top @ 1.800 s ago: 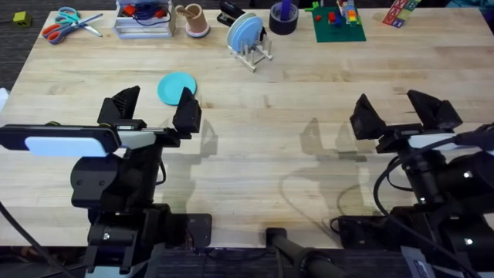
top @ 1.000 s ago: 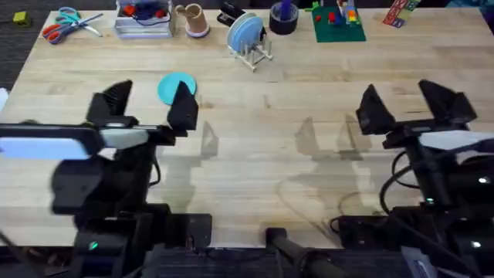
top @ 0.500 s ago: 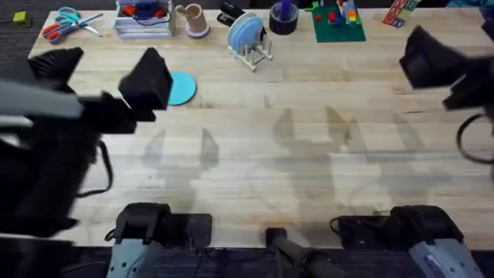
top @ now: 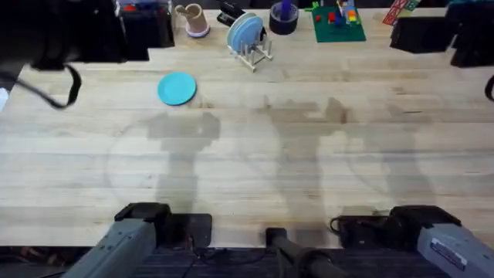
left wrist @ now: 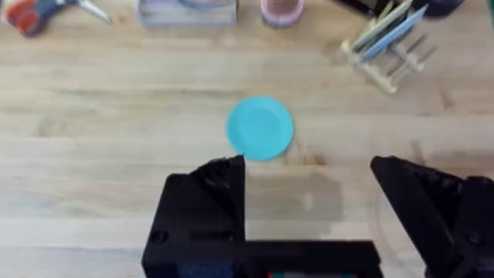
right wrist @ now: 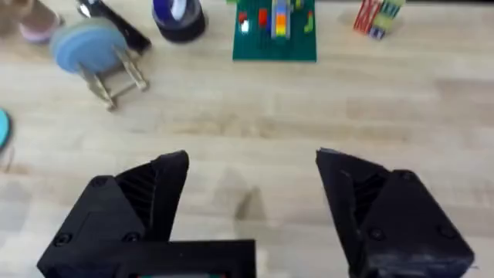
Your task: Pick up the plates from the table one by one and place each into a slot on the dish rack.
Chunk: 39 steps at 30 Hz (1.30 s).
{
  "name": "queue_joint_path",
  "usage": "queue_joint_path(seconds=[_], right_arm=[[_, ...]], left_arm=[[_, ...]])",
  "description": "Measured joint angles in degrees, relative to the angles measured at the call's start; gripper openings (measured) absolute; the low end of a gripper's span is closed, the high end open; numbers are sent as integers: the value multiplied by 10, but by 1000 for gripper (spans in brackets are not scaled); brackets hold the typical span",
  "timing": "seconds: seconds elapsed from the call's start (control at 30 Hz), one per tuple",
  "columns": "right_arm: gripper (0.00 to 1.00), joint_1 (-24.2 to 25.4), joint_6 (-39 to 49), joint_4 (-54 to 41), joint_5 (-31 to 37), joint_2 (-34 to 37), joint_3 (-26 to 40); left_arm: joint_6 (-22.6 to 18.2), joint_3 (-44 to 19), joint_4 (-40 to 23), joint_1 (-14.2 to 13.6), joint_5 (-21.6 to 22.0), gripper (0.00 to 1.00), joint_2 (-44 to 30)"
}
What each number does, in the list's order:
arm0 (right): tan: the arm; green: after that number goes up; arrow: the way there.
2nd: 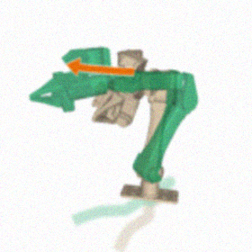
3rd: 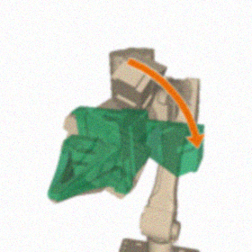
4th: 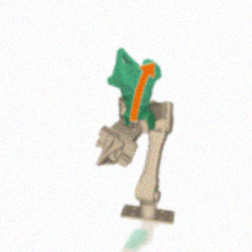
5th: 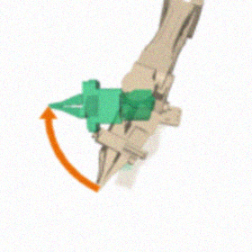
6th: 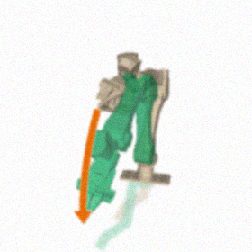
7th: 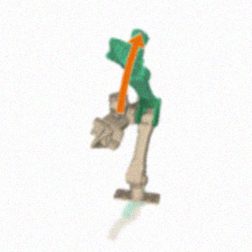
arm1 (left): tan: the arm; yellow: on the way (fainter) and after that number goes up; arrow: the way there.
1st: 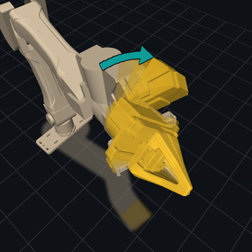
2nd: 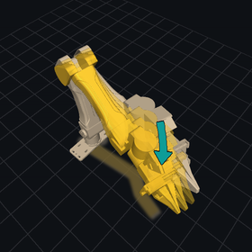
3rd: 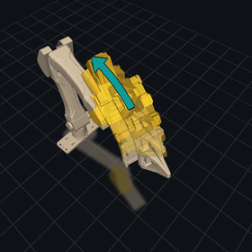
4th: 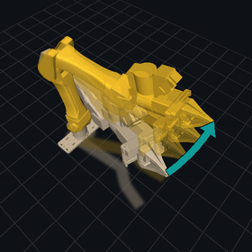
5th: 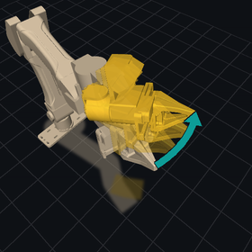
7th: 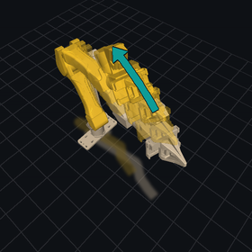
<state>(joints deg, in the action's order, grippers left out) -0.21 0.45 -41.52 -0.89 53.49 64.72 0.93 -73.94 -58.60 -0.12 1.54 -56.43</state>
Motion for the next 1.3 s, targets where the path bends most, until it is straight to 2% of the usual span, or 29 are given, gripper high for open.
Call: queue_joint_path(seconds=[0.13, 0.3, 0.7, 0.73, 0.9, 0.93, 1.03, 1.13, 1.23, 1.3], right_arm=[[995, 0, 0, -45, 0, 58, 44], [995, 0, 0, -53, 0, 95, 55], [995, 0, 0, -54, 0, 100, 56], [995, 0, 0, -54, 0, 100, 56], [995, 0, 0, -54, 0, 100, 56], [995, 0, 0, -54, 0, 100, 56], [995, 0, 0, -54, 0, 100, 56], [994, 0, 0, -54, 0, 100, 56], [993, 0, 0, -54, 0, 100, 56], [993, 0, 0, -54, -1, 100, 56]], left_arm=[[0, -40, -33, 0, 0, 993, -69], [0, -47, -34, 0, 0, 993, -119], [0, -48, -25, 0, 0, 988, -129], [3, -48, -25, 0, -1, 909, -129], [2, -48, -25, 0, 0, 130, -129], [1, -48, -25, 0, 0, 70, -129], [-1, -48, -25, 4, -12, 43, -129], [-18, -48, -26, 36, -64, 41, -129], [-46, -48, -34, 98, -137, 41, -130], [-75, -48, -44, 153, -195, 40, -134]])
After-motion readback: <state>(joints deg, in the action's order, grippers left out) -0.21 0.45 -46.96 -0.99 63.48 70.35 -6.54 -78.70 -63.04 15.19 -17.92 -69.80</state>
